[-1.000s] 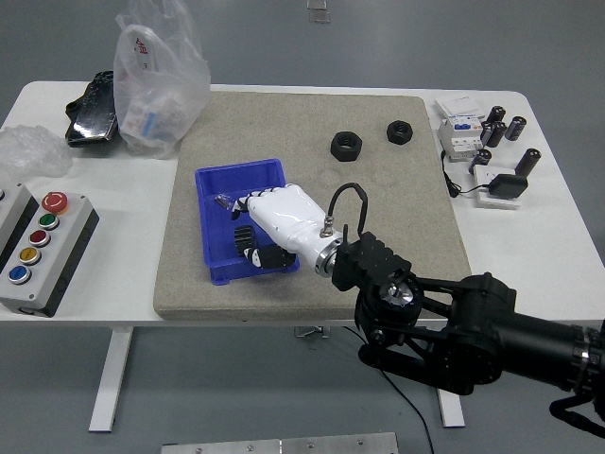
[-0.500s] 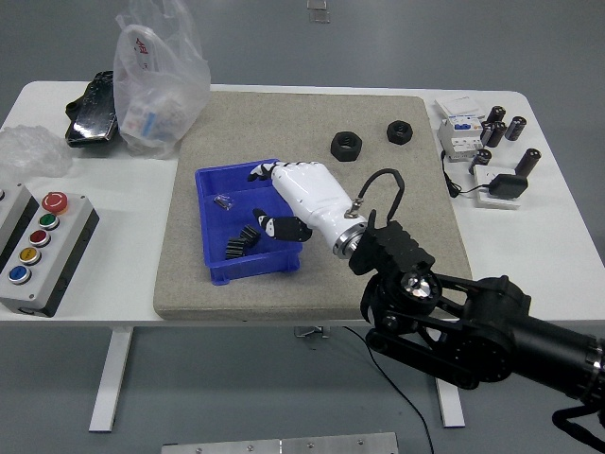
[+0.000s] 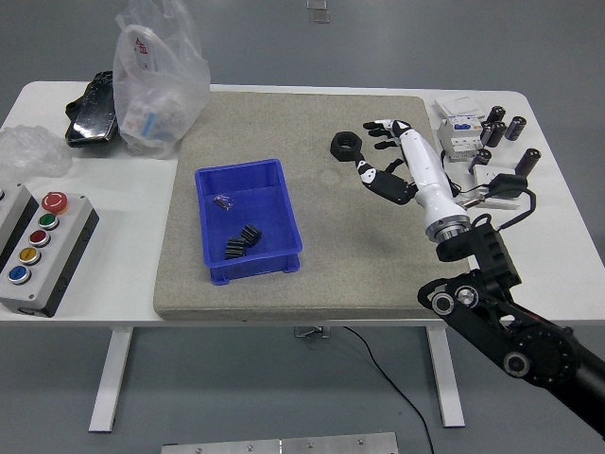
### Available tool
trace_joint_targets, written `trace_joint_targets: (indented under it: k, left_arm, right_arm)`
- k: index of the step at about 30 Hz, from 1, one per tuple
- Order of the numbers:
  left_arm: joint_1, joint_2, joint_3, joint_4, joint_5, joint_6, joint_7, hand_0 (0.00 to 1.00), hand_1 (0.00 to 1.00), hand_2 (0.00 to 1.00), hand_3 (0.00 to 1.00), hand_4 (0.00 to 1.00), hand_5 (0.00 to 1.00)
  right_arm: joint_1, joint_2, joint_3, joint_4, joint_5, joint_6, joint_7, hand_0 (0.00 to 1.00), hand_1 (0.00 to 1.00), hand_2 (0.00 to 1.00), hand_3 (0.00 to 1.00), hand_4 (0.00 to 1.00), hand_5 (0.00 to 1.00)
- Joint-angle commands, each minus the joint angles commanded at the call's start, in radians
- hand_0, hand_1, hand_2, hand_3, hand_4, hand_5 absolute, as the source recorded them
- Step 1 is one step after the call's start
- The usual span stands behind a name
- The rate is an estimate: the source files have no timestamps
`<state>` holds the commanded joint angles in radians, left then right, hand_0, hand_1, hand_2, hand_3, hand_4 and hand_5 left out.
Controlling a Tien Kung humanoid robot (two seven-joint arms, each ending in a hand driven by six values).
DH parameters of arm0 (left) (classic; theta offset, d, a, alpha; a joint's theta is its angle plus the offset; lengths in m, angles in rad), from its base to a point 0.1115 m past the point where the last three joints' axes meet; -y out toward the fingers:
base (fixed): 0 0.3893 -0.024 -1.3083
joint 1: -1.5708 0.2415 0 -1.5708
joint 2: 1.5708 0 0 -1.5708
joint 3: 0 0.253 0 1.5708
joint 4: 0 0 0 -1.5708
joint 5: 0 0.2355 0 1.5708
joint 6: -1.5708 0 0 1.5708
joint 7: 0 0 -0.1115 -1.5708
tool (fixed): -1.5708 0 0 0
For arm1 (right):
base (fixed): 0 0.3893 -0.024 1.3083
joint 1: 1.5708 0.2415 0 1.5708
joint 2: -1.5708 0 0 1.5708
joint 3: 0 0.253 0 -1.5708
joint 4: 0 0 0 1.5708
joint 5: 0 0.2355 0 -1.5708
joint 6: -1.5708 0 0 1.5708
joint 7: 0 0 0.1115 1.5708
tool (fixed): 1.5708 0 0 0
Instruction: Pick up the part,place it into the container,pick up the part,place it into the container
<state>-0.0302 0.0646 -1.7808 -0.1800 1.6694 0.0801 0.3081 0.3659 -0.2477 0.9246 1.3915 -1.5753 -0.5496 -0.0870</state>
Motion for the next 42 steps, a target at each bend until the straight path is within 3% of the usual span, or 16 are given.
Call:
trace_joint_targets:
  k: [6,17,29,42]
  left_arm:
    - [-0.004,0.005,0.008,0.0,-0.002,-0.002,-0.002,0.874,0.878,0.843,0.883,0.964,0.686]
    - [-0.014,0.014,0.04,0.0,-0.007,0.008,-0.011,0.87,0.872,0.832,0.874,0.936,0.649]
    - [-0.019,0.026,0.097,0.0,-0.032,0.008,-0.027,0.852,0.84,0.802,0.864,0.925,0.636]
    - [-0.014,0.037,0.079,0.0,-0.013,0.007,-0.026,0.839,0.816,0.787,0.854,0.915,0.62]
  right_arm:
    - [-0.09,-0.012,0.143,0.044,0.128,-0.009,0.094,0.414,0.622,0.68,0.685,0.638,0.25]
    - [-0.221,0.001,0.312,0.07,0.232,-0.023,0.17,0.414,0.604,0.668,0.682,0.635,0.259]
    - [-0.239,0.007,0.354,0.071,0.246,-0.043,0.198,0.424,0.599,0.665,0.679,0.621,0.279]
    - [-0.253,0.007,0.354,0.065,0.25,-0.043,0.205,0.431,0.595,0.667,0.68,0.615,0.285]
